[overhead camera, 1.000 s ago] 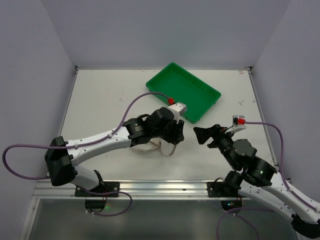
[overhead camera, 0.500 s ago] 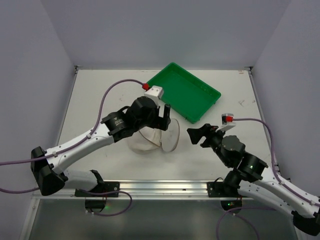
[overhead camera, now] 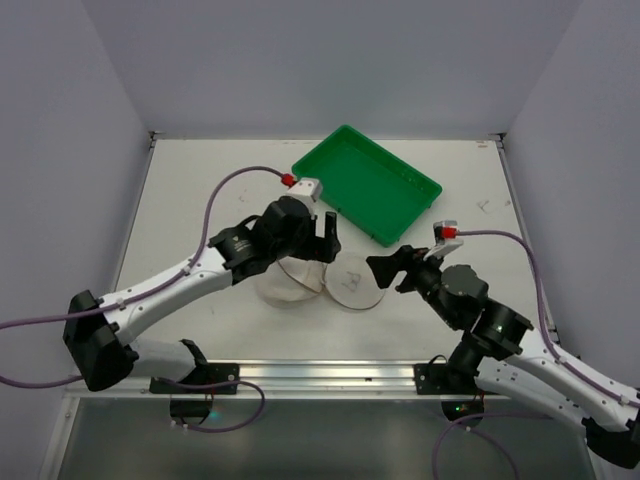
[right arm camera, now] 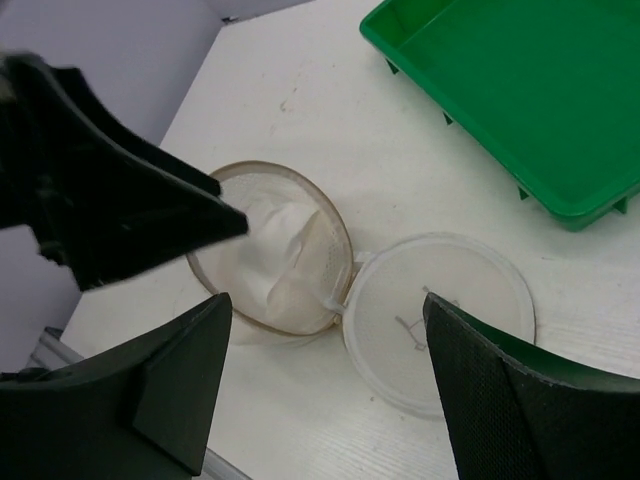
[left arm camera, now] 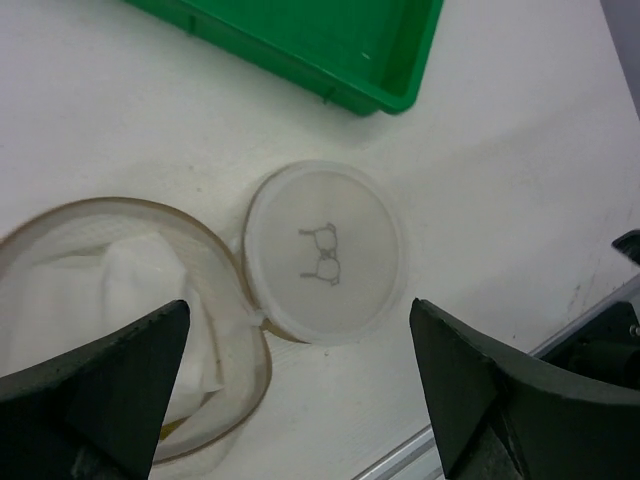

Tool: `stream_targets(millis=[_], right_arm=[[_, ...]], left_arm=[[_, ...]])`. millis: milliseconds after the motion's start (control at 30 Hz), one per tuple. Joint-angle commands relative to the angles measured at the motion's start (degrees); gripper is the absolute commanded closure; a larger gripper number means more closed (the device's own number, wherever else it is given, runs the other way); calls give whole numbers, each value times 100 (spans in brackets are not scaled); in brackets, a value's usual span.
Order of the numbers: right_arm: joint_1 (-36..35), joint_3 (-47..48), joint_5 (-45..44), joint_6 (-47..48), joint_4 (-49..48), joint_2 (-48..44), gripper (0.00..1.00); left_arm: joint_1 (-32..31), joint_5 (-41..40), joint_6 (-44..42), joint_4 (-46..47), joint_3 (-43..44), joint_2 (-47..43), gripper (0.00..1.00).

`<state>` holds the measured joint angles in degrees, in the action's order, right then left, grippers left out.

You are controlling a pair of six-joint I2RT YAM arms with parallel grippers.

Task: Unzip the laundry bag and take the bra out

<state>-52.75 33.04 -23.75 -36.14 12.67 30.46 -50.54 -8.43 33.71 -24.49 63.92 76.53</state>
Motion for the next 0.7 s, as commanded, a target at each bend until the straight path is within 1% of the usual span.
stream_targets(millis=[0, 67, 100, 133, 200, 233, 267, 367, 433, 467, 500, 567, 633, 667], right_arm=[[2, 448, 607, 344, -369, 809, 21], [2, 756, 1018, 502, -431, 1250, 23], [2, 896, 1160, 555, -432, 1487, 28], [2, 1159, 1301, 608, -458, 1977, 29], [10, 1406, 1583, 687, -563, 2454, 29], [19, 1625, 1688, 713, -607, 2900, 29], [28, 1749, 1776, 757, -634, 3131, 29], [54, 2162, 2031, 854, -756, 3992, 29], [116, 2477, 2339, 907, -836, 4405, 28], [142, 2593, 2392, 916, -845, 4834, 28], [160, 2698, 2619, 925, -836, 5029, 28], [160, 2971, 2673, 1029, -880, 5538, 27], [160, 3155, 2700, 1091, -924, 5812, 27], [160, 3200, 2717, 1161, -967, 5935, 27]], left_arm=[[247, -931, -57, -608, 437, -718, 5], [378, -1326, -224, -968, 411, -911, 5], [448, -1407, -225, -1048, 341, -964, 8], [545, -1494, -216, -1110, 245, -1000, 9], [896, -1399, -164, -1172, -124, -1087, 14], [1010, -1329, -120, -1146, -282, -1088, 15], [1151, -1085, -102, -980, -579, -1105, 16], [1266, -671, -67, -655, -1038, -1053, 17], [1301, -643, -58, -636, -1205, -1000, 22], [1310, -651, -6, -610, -1267, -1000, 29], [1310, -643, 3, -557, -1338, -1017, 31], [1310, -538, 38, -356, -1584, -1166, 37], [1310, -528, 39, -328, -1733, -1263, 41], [1319, -546, 47, -363, -1777, -1351, 47]])
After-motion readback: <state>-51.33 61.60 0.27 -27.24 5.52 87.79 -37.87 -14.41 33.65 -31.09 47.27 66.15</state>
